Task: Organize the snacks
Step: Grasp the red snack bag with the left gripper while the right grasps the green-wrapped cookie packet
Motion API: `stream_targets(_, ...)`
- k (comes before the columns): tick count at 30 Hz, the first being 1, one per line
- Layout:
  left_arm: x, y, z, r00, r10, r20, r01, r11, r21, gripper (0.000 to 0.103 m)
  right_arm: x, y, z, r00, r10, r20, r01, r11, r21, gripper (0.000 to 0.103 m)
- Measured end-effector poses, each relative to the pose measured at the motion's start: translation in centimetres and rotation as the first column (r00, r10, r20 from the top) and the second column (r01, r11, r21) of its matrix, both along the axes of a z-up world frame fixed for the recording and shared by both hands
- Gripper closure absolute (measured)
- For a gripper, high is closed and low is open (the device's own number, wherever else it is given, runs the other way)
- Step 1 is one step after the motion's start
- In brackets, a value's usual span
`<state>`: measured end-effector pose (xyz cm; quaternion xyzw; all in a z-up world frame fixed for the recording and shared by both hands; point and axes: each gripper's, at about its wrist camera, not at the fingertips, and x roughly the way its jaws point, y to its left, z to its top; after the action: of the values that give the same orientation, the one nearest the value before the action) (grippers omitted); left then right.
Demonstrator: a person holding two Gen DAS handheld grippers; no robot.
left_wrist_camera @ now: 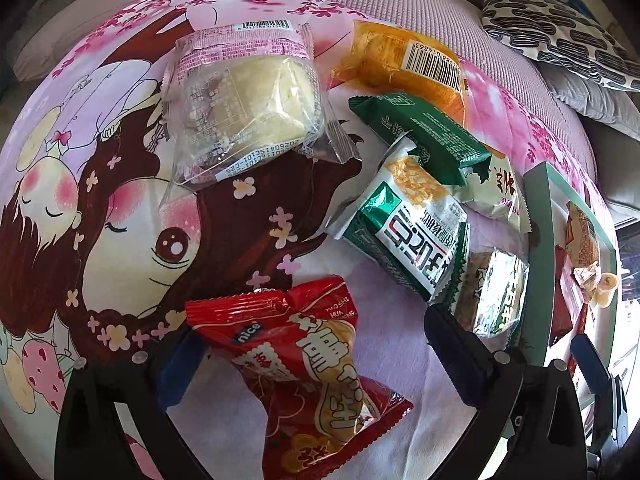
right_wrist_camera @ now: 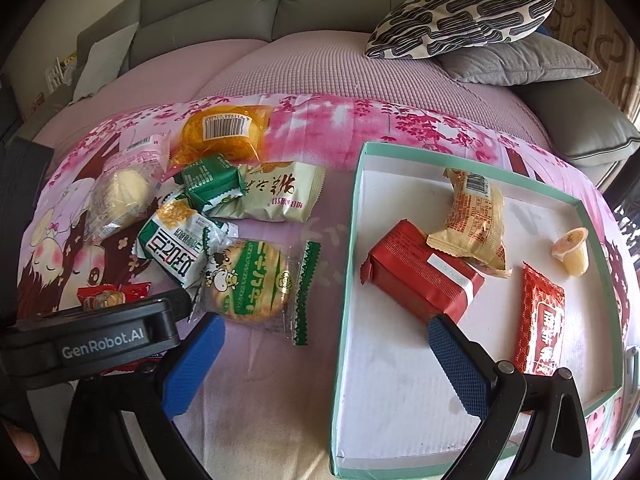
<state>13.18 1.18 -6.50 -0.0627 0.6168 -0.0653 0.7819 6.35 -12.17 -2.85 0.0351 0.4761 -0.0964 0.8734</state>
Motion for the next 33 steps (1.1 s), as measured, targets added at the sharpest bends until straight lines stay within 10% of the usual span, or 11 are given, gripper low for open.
stream_targets(10,-0.1,4.3,0.7,0.996,0.089,-0.018,-0.089,0.996,0.001,0.0,1.1,2.7,0.2,0.991,0.119,0.062,-0.118,0.993,-0.021,0.0)
stream_targets(28,0.4,5.9,0.3,0.992,0.122,-0.038,-0.125,0.988,-0.088,0.001,2.1,2.3,-1.7,0.993,0.106,0.06,-0.111,0.989,0.095,0.033)
stream_targets(33,-0.1,5.0,0.9,0.993,0.114,-0.026,-0.116,0.989,-0.093,0.028,2.0,2.0,-1.3,0.992,0.105,0.071,-0.114,0.986,0.121,0.048)
